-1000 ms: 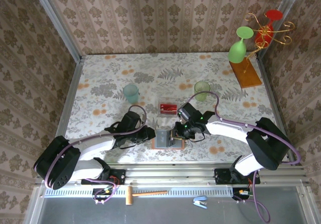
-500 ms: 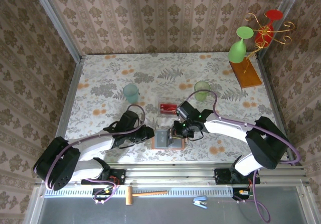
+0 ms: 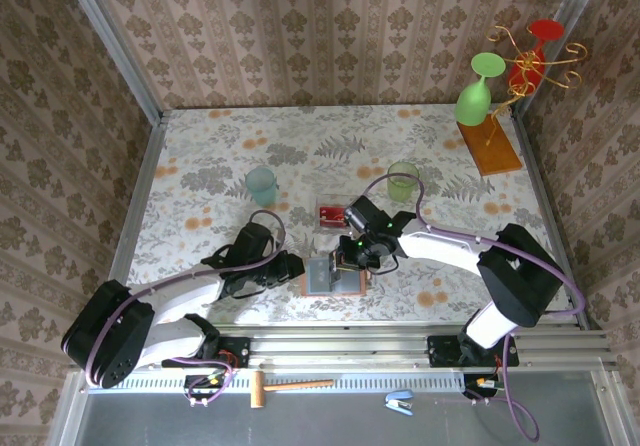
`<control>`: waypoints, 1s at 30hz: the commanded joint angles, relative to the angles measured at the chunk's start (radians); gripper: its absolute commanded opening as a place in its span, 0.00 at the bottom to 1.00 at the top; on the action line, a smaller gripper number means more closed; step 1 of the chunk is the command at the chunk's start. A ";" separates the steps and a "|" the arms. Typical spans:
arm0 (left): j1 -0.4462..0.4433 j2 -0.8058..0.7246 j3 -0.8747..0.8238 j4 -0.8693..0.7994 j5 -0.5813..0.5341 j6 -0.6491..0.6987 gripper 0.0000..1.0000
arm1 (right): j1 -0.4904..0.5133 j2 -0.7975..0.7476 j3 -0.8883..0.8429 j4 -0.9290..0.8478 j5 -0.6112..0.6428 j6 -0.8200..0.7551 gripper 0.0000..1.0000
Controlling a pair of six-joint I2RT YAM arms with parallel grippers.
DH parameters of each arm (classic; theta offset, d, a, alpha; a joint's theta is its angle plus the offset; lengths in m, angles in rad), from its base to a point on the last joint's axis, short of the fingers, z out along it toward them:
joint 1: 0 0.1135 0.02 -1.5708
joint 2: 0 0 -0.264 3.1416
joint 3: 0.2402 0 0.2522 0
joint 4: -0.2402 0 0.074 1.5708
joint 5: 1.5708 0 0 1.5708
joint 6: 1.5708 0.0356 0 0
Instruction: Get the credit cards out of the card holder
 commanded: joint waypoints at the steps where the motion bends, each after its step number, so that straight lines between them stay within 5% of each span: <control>1: 0.009 -0.023 -0.018 -0.020 0.000 0.015 0.23 | 0.008 0.022 0.030 -0.040 0.002 -0.022 0.05; 13: 0.025 -0.029 -0.011 -0.024 0.001 0.022 0.23 | -0.019 -0.028 0.125 -0.237 0.047 -0.212 0.01; 30: 0.039 0.066 -0.001 0.013 0.016 0.042 0.25 | -0.128 0.010 0.409 -0.475 0.182 -0.992 0.00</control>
